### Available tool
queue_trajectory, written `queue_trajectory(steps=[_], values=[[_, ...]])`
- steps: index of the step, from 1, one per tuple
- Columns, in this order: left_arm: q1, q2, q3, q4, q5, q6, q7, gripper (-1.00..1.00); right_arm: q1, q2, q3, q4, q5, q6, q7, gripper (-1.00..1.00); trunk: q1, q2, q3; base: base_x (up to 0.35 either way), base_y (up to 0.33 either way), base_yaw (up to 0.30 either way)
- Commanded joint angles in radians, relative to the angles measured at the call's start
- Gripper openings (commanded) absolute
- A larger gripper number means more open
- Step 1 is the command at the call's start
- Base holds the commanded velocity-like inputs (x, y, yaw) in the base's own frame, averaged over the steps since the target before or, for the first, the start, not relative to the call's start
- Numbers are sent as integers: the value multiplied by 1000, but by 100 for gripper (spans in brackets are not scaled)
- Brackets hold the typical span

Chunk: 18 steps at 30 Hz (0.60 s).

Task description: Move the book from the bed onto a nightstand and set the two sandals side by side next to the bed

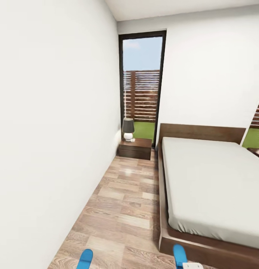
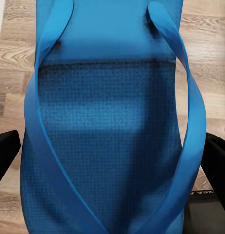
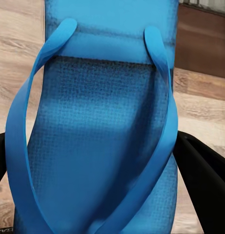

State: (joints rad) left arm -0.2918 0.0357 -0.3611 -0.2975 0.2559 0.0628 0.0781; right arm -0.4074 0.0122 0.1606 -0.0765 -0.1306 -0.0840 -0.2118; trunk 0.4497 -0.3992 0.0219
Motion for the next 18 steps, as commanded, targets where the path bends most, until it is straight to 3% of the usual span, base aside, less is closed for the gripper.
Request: queue_trajectory(steps=[1,18], values=[[0,1,-9,-3,9,6,6,-100,-1,1,8,1,-12,-5,-3,-100,0,-1,-2,0,0,-189],[0,0,-9,-3,9,6,6,-100,0,1,8,1,-12,-5,-3,-100,0,-1,-23,0,0,-204]])
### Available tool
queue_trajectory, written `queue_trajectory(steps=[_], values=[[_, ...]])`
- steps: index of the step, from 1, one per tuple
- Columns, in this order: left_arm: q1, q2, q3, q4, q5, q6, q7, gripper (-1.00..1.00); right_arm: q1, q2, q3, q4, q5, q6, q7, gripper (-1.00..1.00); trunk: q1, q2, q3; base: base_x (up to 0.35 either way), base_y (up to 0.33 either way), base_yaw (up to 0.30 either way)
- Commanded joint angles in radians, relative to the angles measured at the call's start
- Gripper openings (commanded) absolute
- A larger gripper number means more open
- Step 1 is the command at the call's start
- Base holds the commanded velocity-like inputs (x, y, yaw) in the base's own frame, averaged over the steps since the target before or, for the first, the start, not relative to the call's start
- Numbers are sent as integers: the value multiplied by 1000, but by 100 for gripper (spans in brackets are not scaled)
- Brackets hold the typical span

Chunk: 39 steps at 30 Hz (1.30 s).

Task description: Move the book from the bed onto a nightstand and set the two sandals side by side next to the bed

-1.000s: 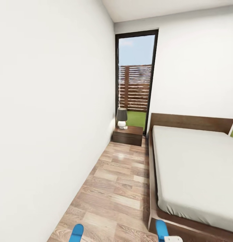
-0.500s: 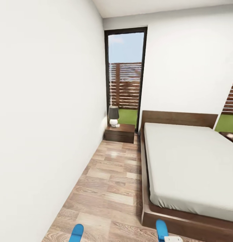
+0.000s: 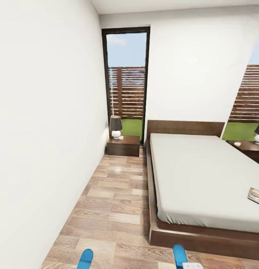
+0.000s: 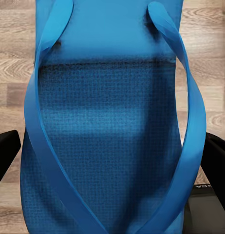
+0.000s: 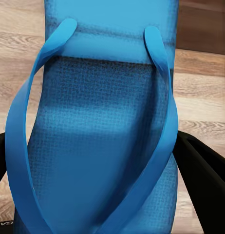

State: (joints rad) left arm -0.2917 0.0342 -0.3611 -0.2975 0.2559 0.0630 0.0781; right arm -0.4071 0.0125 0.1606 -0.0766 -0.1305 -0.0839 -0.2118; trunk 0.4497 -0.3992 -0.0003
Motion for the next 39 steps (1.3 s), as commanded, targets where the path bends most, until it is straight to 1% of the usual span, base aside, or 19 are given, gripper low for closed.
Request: queue_trajectory(steps=[1,11,39], values=[[0,1,-9,-3,9,6,6,-100,-1,0,8,1,-12,-5,-3,-100,0,-1,-2,0,0,-226],[0,1,-9,-3,9,5,6,-100,0,0,8,1,-12,-4,-3,-100,0,-1,-7,0,0,-259],[0,1,-9,-3,9,5,6,-100,1,0,8,1,-12,-4,-3,-100,0,-1,-8,0,0,-277]])
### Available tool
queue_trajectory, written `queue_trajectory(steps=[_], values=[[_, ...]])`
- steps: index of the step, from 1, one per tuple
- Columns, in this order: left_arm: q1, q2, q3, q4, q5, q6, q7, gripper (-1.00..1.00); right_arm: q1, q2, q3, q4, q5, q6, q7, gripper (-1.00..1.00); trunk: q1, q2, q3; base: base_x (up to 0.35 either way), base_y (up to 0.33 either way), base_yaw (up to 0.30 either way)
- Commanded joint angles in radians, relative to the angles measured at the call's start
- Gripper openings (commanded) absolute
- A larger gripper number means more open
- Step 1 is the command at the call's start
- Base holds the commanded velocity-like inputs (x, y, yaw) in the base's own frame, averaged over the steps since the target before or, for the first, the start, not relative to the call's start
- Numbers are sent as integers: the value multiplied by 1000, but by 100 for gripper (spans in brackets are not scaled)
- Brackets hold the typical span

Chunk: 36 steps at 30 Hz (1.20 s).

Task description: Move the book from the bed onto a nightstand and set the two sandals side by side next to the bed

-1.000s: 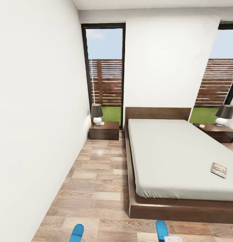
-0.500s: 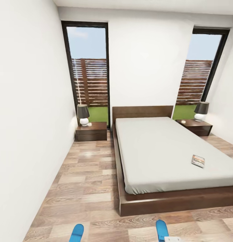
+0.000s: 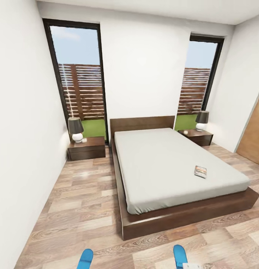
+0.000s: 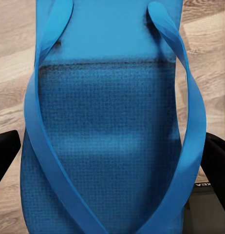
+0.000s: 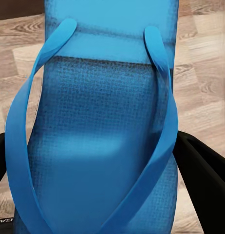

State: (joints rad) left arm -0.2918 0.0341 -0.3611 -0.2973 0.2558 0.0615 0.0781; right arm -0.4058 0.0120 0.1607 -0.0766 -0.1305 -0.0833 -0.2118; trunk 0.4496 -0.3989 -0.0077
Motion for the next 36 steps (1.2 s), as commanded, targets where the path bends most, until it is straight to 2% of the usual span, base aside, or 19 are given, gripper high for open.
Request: queue_trajectory(steps=[1,36], values=[[0,1,-9,-3,10,6,6,-100,-1,0,8,1,-12,-5,-3,-100,0,-1,-1,0,0,-277],[0,1,-9,-3,10,6,6,-100,-1,1,9,1,-12,-5,-3,-100,0,-1,-1,0,0,-278]])
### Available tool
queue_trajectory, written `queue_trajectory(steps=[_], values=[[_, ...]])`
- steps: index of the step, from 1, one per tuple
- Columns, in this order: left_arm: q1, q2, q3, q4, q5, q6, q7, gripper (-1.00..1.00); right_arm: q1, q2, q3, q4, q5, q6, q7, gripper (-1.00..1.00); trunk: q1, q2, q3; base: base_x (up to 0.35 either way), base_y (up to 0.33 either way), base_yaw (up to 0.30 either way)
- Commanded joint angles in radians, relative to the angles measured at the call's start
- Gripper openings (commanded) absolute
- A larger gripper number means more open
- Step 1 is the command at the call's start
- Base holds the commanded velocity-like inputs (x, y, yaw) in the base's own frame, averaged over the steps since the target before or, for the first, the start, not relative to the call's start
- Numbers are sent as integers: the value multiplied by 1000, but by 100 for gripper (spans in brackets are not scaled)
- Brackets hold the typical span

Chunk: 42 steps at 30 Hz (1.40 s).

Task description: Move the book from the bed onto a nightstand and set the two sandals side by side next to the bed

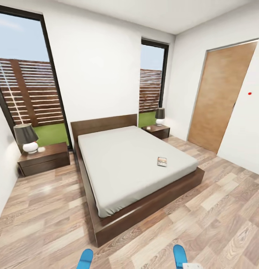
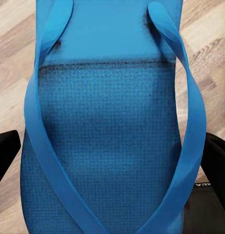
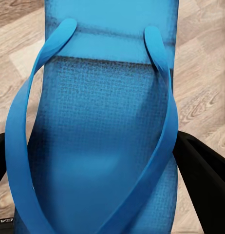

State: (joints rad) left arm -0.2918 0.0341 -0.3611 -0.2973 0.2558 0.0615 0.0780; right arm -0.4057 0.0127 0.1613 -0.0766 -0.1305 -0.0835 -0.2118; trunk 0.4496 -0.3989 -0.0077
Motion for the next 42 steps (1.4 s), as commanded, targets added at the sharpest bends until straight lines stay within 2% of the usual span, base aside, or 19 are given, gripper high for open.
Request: queue_trajectory(steps=[1,42], values=[[0,1,-9,-3,10,6,6,-100,-1,0,8,1,-12,-5,-3,-100,0,-1,-1,0,0,-278],[0,1,-9,-3,10,6,-1,-100,-1,-1,7,2,-14,-4,-1,-100,0,-1,-1,0,0,-278]])
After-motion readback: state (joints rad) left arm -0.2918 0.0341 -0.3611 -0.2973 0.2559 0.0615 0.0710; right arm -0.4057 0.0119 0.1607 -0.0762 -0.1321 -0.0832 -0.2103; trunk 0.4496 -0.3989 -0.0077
